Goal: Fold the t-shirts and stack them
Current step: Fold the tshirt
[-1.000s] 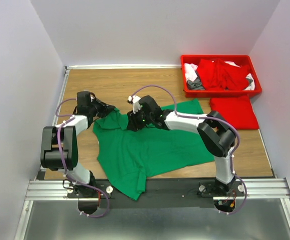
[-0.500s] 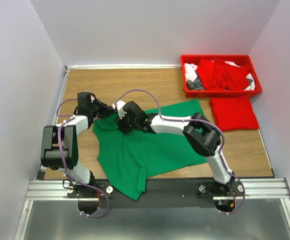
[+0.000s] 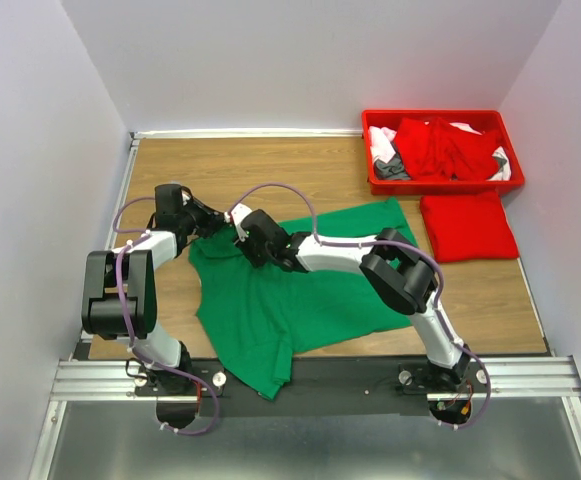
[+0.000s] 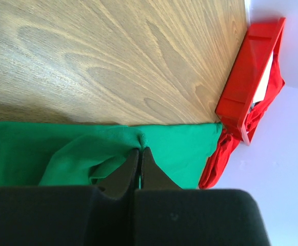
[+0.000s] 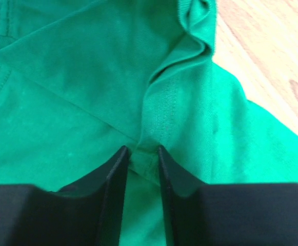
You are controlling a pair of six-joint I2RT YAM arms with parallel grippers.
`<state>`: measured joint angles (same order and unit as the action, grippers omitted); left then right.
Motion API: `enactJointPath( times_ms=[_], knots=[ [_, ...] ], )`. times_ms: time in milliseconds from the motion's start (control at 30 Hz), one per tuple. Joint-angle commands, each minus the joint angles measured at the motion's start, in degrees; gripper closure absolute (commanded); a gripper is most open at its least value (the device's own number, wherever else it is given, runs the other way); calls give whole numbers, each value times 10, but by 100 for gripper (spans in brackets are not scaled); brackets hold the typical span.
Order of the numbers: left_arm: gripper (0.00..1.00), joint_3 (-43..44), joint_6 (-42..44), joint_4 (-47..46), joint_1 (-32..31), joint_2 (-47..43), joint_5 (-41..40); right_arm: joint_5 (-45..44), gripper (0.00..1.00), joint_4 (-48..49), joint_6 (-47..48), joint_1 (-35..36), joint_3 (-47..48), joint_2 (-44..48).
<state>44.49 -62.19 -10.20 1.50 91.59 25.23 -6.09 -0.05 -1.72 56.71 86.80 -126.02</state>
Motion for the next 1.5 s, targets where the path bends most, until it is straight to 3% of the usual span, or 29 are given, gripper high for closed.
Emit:
enactJointPath(
  times_ms=[0, 200, 400, 633, 1067, 1467],
  knots=[
    [100, 0, 9, -6, 2, 1, 17, -31, 69, -25, 0, 1, -2, -17],
    [100, 8, 15, 3, 3, -6, 12, -5, 87, -25, 5, 1, -11, 14],
    [100, 31, 40, 43, 3, -40, -18, 14, 96, -35, 4, 2, -17, 57],
    [100, 4, 59, 110, 3, -119, -52, 57, 97, -84, -1, 2, -22, 114],
    [100, -143, 51, 246, 1, -380, -85, 113, 97, -158, 35, 2, -83, 178],
    [100, -204, 44, 298, -44, -430, -66, 71, 97, -174, 63, 1, -117, 176]
  ],
)
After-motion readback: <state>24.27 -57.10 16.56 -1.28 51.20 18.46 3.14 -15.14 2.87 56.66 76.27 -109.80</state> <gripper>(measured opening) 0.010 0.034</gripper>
